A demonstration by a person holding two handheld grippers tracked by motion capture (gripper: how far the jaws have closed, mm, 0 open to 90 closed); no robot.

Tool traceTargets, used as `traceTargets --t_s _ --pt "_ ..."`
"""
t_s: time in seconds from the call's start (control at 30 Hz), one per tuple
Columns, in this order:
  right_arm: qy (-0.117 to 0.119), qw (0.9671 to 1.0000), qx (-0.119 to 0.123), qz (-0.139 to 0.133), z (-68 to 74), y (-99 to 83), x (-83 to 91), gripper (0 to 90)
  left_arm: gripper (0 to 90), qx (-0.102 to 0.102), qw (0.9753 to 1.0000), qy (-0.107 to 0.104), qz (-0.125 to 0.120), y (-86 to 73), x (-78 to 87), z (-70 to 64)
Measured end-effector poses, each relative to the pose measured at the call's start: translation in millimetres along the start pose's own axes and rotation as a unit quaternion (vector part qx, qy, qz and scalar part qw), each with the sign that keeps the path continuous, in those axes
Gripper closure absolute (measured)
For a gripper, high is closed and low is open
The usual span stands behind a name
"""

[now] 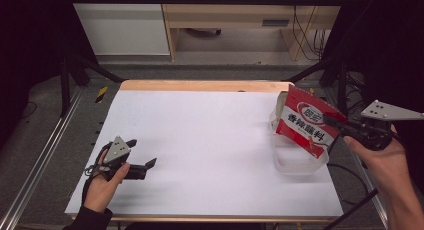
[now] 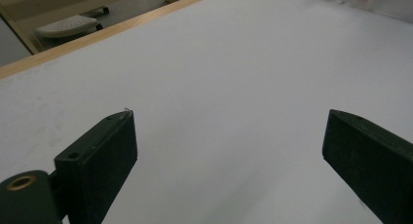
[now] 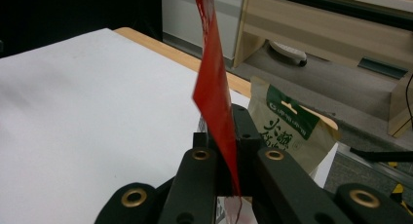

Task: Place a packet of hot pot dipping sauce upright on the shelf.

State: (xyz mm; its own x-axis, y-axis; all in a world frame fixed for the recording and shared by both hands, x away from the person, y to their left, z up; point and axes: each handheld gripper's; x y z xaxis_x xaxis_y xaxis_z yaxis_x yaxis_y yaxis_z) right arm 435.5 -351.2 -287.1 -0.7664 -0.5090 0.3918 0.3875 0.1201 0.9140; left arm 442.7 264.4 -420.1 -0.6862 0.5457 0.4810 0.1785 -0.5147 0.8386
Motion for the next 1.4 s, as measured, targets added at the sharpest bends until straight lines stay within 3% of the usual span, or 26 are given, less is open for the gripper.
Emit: traceTargets --t_s 0.43,0.9,1.07,1.23,1.4 --pt "0.012 0.9998 -0.014 0.010 -7.4 -21.7 -0.3 89.6 5.9 0.002 1.0000 -0.002 0.002 -1.4 -1.6 0.0" --pt "0.016 0.9987 -0.035 0.032 -18.2 -46.1 -21.7 89.5 5.8 0.001 1.0000 -0.003 0.003 -1.9 -2.4 -0.4" --pt "0.010 0.9984 -0.043 0.037 -24.5 -50.9 -21.1 89.4 5.8 0.001 1.0000 -0.003 0.005 -2.1 -2.8 -0.7" --pt "-0.020 0.9975 -0.019 0.065 -28.0 -52.9 -18.4 89.1 5.8 0.001 1.0000 -0.004 0.005 -2.0 -3.1 -1.1" --pt "-0.033 0.9952 -0.015 0.091 -29.9 -54.1 -16.8 86.0 5.8 0.001 1.0000 -0.005 0.008 -2.5 -3.7 -1.4"
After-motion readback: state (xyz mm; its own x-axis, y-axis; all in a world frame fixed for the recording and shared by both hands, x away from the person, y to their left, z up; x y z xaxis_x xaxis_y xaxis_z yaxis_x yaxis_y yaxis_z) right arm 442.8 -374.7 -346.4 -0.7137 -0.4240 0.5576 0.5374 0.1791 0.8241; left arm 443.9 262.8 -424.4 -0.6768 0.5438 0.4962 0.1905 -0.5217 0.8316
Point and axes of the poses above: each handheld gripper's, and its own axes: x roughly backward along the jaws, y roughly out of its top, z roughly to its left, and after that the axes turned 11 degrees about -x, right-handed
